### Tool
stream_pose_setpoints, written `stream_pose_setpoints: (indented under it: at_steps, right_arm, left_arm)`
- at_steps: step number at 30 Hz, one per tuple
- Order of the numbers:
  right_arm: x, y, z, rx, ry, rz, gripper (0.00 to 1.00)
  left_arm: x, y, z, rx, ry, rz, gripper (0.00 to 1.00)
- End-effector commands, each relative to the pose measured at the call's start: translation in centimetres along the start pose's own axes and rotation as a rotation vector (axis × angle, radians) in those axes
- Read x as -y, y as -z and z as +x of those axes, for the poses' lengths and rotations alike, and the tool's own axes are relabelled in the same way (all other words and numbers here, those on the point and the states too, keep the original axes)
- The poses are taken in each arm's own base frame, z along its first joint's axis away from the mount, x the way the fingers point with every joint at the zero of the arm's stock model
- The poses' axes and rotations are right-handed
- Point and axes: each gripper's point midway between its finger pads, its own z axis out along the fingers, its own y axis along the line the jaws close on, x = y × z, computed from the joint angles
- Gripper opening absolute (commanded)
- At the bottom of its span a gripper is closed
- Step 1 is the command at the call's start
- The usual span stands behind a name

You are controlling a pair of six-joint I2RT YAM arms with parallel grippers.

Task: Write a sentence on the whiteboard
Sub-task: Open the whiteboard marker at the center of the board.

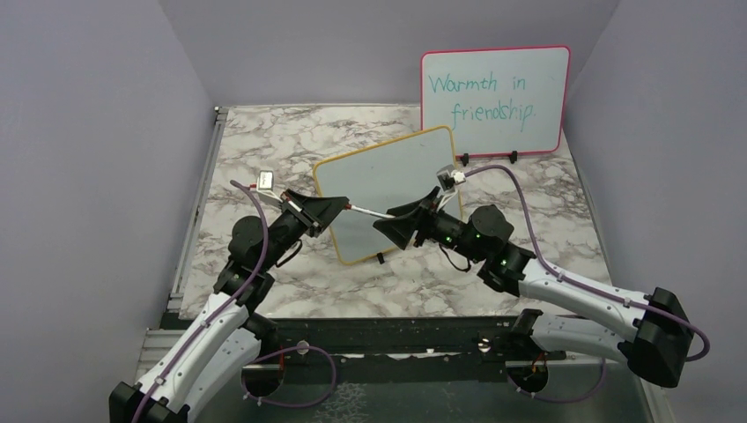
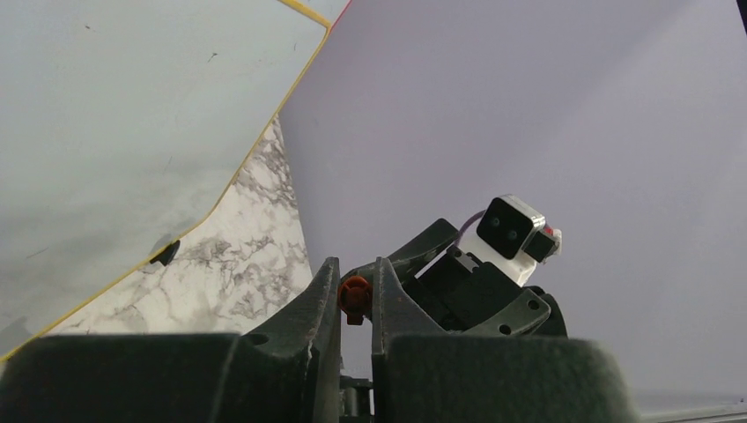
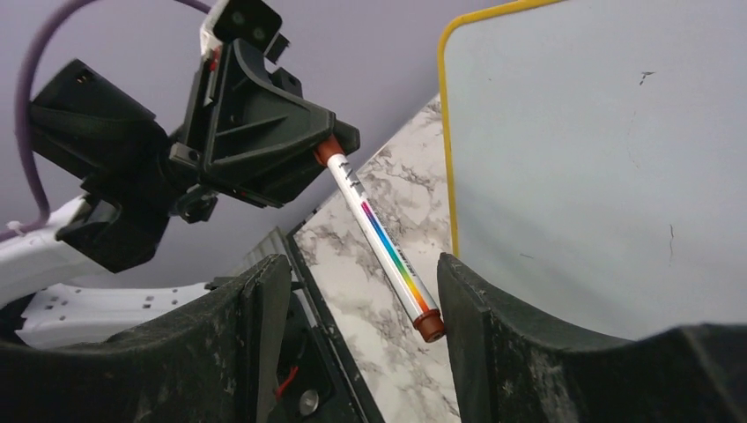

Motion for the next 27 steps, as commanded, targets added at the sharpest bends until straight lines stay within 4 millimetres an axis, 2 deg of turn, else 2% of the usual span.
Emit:
stream_pose_setpoints:
  at_steps: [1, 4, 11, 21, 27]
  right_arm:
    - [-1.5, -0.4, -2.2, 0.104, -0.040, -0.066, 0.65]
    - [-1.7, -0.8, -2.5, 0.117, -0.048, -0.076, 0.61]
    - [-1.7, -1.9, -1.9, 0.098, -0.076, -0.096, 0.58]
    - [-2.1, -2.1, -1.9, 0.078, -0.065, -0.112, 0.47]
    - [-2.2, -2.3, -1.4, 0.057, -0.068, -0.126, 0.45]
  left_arm:
    - [0.7, 0.3, 0.1, 0.007, 0.077, 0.042, 0.00]
    - [0.6, 0.3, 0.1, 0.008, 0.106, 0.048, 0.00]
    - [0.5, 0.4, 0.3, 0.002, 0.155, 0.062, 0.00]
    - [0.5, 0.5, 0.2, 0.011, 0.177, 0.070, 0.00]
    - [0.6, 0.5, 0.3, 0.007, 0.186, 0.074, 0.00]
